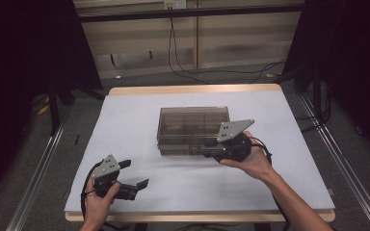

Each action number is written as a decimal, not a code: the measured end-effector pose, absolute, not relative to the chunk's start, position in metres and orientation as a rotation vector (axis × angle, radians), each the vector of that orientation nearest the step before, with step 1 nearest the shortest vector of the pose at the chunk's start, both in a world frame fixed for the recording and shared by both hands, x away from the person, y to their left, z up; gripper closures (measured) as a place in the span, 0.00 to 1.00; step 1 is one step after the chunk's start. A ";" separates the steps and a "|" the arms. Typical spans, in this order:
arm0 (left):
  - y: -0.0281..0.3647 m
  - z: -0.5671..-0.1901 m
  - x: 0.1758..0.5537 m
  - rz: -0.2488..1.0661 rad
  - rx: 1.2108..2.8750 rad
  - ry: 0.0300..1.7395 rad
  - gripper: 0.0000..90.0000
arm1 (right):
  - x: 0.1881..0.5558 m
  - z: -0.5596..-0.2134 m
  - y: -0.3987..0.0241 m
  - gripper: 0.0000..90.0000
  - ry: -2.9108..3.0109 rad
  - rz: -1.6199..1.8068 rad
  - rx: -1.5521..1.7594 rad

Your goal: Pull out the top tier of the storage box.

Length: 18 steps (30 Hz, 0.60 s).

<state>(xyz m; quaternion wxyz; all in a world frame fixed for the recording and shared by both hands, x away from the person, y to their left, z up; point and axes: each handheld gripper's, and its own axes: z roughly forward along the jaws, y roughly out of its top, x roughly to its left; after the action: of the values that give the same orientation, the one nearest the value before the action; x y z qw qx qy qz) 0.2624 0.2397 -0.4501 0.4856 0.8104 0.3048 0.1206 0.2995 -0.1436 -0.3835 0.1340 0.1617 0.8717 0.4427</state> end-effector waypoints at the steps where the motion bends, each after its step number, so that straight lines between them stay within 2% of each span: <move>1: 0.240 -0.450 0.262 0.295 1.975 0.743 0.03 | 0.301 -0.380 -0.147 0.74 2.525 1.292 0.476; 9: 0.239 -0.451 0.263 0.300 1.978 0.746 0.03 | 0.316 -0.373 -0.153 0.74 2.613 1.235 0.501; 18: 0.240 -0.451 0.263 0.298 1.980 0.744 0.03 | 0.332 -0.379 -0.157 0.80 2.673 1.199 0.506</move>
<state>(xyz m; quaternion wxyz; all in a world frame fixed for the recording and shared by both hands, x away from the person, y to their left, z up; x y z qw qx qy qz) 0.2634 0.2398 -0.4510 0.4818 0.8123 0.3051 0.1223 0.3324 -0.1565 -0.3789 0.0843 0.1698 0.8959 0.4018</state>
